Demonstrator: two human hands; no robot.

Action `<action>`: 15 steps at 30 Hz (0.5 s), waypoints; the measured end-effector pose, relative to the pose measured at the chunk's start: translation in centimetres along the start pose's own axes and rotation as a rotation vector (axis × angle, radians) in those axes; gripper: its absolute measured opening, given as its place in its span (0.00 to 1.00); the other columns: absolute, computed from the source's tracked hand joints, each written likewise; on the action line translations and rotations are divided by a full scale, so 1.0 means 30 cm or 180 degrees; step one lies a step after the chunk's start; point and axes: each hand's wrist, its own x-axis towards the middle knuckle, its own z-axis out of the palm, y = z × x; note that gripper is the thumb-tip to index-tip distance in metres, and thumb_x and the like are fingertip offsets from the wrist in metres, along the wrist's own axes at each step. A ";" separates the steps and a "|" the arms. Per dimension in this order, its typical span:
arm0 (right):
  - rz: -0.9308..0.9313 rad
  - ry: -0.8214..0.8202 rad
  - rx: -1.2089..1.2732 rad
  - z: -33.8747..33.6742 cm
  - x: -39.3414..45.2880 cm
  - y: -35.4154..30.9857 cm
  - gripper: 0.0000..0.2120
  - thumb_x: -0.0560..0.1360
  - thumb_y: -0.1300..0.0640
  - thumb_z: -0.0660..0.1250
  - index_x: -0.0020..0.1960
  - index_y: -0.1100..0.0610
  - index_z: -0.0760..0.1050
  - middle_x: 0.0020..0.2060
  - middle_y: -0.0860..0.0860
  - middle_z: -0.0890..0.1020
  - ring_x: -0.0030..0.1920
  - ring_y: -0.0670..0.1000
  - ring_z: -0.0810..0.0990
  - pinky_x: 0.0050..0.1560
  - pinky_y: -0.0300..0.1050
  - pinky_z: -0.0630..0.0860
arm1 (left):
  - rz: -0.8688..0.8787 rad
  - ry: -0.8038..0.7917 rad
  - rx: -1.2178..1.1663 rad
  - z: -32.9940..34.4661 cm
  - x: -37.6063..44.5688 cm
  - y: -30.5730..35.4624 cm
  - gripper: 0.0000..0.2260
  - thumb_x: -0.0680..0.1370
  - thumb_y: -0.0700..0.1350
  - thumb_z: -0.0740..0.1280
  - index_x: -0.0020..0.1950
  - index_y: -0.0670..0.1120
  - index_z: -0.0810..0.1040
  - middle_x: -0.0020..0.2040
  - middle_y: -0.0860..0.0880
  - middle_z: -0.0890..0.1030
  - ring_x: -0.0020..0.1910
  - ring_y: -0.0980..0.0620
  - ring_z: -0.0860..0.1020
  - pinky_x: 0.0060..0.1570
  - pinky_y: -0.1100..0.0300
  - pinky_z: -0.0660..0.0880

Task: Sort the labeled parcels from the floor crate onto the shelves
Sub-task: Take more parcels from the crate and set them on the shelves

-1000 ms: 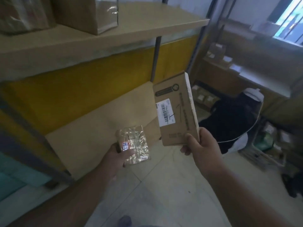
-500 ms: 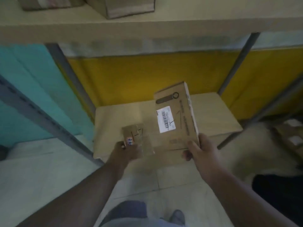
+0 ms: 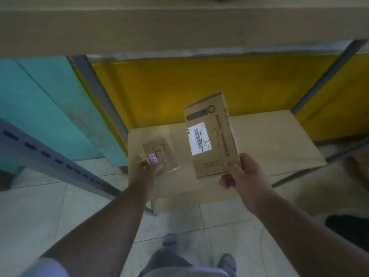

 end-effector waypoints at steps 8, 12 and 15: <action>0.0136 -0.0138 0.0160 0.083 0.021 -0.017 0.04 0.82 0.63 0.62 0.54 0.63 0.72 0.43 0.59 0.85 0.33 0.57 0.80 0.33 0.47 0.77 | 0.0058 0.0623 0.0899 0.019 0.098 -0.006 0.18 0.76 0.60 0.61 0.41 0.46 0.78 0.40 0.44 0.80 0.42 0.42 0.79 0.48 0.44 0.79; 0.0201 -0.0229 0.0085 0.067 0.039 -0.010 0.04 0.82 0.62 0.61 0.53 0.63 0.73 0.42 0.60 0.85 0.33 0.57 0.81 0.35 0.49 0.77 | 0.0055 0.0833 0.1329 0.026 0.054 0.038 0.15 0.77 0.50 0.63 0.60 0.43 0.75 0.57 0.39 0.79 0.54 0.38 0.78 0.56 0.47 0.75; 0.0199 -0.0333 0.0005 0.057 0.059 -0.008 0.04 0.82 0.62 0.61 0.53 0.63 0.73 0.42 0.60 0.85 0.33 0.56 0.81 0.35 0.50 0.77 | 0.0163 0.0914 0.1833 0.015 -0.068 0.013 0.24 0.79 0.48 0.65 0.71 0.40 0.66 0.66 0.37 0.72 0.63 0.37 0.73 0.61 0.44 0.73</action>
